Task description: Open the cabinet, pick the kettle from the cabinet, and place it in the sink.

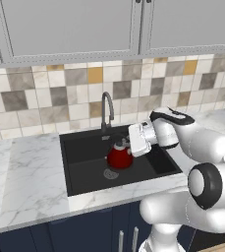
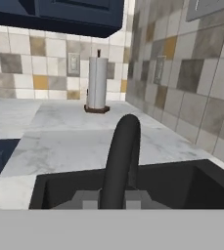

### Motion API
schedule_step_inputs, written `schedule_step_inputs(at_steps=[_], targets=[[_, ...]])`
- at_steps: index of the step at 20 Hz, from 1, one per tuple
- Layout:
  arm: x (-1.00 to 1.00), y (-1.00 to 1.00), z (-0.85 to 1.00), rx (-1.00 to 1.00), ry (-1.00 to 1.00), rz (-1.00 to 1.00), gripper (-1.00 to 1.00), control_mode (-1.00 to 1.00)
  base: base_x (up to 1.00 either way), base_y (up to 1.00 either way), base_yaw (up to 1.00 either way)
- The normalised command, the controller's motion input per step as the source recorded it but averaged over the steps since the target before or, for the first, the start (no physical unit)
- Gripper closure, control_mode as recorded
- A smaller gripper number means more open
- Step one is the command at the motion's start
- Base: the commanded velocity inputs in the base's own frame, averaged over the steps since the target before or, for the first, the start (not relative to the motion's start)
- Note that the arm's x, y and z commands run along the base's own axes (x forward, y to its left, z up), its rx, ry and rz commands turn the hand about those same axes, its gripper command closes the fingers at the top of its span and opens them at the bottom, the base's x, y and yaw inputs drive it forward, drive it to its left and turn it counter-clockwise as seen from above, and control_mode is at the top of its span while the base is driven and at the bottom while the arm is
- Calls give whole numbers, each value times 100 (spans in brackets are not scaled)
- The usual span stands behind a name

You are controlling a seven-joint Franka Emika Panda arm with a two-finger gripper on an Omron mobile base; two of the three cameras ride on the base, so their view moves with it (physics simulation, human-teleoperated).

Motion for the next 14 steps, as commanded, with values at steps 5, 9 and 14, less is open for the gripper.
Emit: schedule_step_inputs(at_steps=[5,9,14], targets=[[19,14,-12,7,-4,2,100,-100,0,0,0],[15,23,-11,0,0,1,100,-100,0,0,0],[12,20,-12,0,0,1,100,-100,0,0,0]])
